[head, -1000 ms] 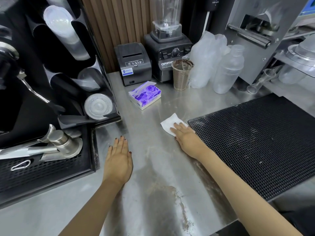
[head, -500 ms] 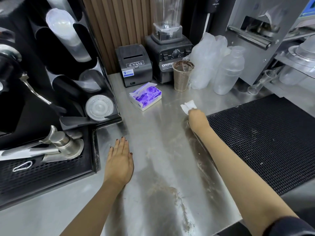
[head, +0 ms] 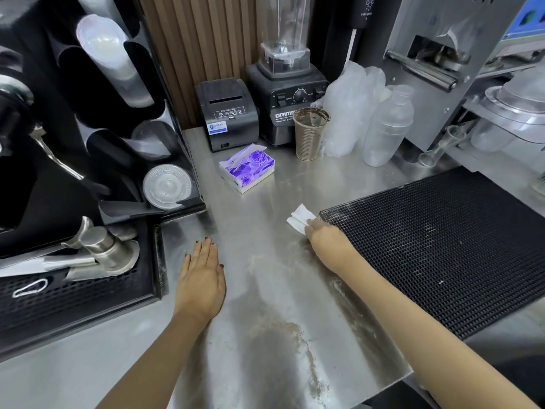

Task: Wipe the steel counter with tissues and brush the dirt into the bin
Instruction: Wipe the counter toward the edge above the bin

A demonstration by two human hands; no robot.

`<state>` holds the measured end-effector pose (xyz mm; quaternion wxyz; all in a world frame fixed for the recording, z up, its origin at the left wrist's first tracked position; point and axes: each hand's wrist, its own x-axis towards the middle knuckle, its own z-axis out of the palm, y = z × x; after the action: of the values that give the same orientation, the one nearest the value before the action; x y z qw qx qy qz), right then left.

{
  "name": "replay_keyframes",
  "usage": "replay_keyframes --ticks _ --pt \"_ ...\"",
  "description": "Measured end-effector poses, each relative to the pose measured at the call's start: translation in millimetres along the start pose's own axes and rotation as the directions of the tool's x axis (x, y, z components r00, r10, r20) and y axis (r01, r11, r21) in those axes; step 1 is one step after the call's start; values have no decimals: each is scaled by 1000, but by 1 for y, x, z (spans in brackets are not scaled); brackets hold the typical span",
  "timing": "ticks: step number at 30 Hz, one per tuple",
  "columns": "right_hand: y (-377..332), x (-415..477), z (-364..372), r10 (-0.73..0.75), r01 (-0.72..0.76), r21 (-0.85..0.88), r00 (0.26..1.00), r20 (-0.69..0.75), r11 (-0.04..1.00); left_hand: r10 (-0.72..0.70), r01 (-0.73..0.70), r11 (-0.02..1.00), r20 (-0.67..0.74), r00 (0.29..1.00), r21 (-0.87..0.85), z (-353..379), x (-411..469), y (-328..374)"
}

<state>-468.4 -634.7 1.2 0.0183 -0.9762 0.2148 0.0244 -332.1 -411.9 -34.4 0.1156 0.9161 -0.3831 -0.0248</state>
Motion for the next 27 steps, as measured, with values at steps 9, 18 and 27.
replay_keyframes --ticks 9,18,27 --pt "-22 -33 -41 289 -288 62 957 -5 955 -4 4 1000 4 1000 12 0 0 2" --pt "-16 18 1 214 -210 60 975 -66 976 3 -3 1000 1 1000 -1 -3 -1 2" --pt "-13 -69 20 -95 52 238 980 176 970 -1 1 1000 7 1000 17 -1 -1 2"
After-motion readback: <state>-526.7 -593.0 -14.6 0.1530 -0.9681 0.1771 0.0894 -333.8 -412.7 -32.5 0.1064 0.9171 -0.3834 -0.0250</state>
